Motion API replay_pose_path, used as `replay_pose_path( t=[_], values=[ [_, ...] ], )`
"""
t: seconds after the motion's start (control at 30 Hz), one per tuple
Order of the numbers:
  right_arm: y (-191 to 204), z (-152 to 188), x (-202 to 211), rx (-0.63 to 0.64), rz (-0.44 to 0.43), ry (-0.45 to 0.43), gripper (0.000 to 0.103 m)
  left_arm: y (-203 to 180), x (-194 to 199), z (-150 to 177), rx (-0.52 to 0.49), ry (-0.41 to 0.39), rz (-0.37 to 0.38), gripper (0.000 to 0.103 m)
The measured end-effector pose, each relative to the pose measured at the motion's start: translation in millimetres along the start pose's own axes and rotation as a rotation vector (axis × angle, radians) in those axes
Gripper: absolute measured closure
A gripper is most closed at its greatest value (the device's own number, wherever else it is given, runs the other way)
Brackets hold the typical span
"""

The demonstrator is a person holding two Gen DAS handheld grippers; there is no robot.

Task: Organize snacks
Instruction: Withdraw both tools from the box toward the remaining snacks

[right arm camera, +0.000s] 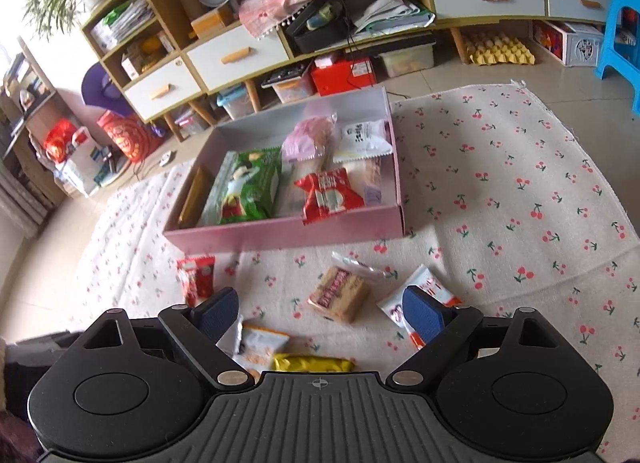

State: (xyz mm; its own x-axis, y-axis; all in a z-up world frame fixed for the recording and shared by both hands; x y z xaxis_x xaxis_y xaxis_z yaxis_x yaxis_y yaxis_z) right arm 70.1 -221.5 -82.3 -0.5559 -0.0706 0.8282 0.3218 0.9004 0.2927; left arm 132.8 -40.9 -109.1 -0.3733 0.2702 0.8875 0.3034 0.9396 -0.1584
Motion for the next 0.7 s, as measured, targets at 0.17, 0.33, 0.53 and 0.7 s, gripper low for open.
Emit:
replay_pose_path(
  t=[0.17,0.33,0.53,0.7],
  values=[
    [0,37,-11,0.111,0.043,0.057,0.012,9,-10,29,-0.071,0.031,-0.056,0.001],
    [4,68,-17,0.235,0.069,0.091,0.012,16,-10,45,-0.144,0.016,-0.104,0.0],
    [9,81,-21,0.269,0.058,0.06,0.012,22,-4,54,-0.196,-0.096,-0.078,0.0],
    [12,81,-23,0.298,0.064,0.0,0.007,23,-1,57,-0.225,-0.166,-0.063,0.0]
  ],
)
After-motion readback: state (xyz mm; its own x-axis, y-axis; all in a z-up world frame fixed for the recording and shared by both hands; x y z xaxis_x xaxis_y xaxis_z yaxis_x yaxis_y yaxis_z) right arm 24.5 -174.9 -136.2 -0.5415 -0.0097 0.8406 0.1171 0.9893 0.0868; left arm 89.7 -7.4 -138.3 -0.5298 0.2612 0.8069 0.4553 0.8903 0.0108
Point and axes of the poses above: each gripper's, at about its wrist camera, not at the fingertips, and x roughly against the way its jaws point, y to its left, z to its underside, the point moved 9 cm from there along -x, roughly the way its jaws point, and after that the axes turned 7 degrees about y, right-handed, at the moved point
